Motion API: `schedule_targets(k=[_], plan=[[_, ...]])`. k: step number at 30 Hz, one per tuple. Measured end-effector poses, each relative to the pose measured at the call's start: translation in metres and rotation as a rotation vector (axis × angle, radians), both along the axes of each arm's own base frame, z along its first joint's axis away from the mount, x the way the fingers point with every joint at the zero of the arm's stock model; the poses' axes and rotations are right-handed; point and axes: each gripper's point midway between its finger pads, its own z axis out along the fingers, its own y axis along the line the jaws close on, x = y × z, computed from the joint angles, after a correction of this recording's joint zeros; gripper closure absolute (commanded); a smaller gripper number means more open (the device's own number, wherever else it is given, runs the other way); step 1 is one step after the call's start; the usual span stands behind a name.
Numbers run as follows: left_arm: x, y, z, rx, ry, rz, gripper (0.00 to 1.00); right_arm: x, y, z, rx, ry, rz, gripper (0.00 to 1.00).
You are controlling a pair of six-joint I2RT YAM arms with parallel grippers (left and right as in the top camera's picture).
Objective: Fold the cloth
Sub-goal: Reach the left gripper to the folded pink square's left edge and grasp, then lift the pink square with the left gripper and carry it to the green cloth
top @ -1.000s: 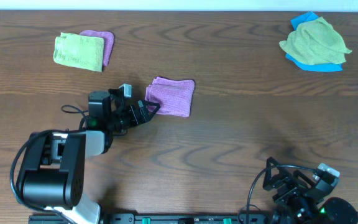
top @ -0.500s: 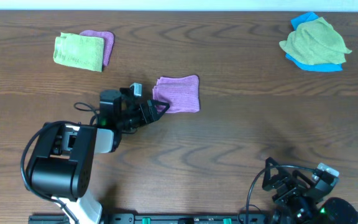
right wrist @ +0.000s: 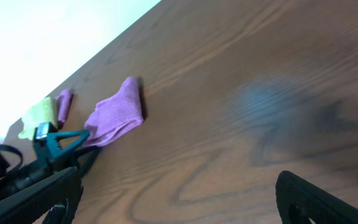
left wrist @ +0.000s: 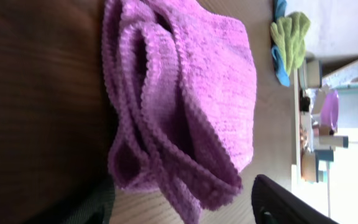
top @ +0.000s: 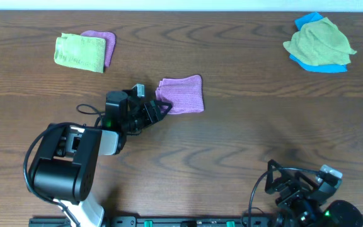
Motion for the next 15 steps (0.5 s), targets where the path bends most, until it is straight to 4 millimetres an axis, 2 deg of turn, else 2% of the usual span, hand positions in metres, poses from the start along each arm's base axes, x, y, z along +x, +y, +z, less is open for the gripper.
schedule_targets(k=[3,10,15], plan=[[0.004,0.003,-0.003,0.018,0.003,0.024,0.44,0.0,0.002,0.001,0.007,-0.003,0.01,0.01],[0.015,0.007,-0.004,0.044,-0.008,0.062,0.43,0.0,0.003,0.001,0.012,-0.004,0.016,0.01],[0.021,-0.005,-0.003,0.053,-0.013,0.05,0.42,0.0,0.004,0.001,0.013,-0.005,0.018,0.01]])
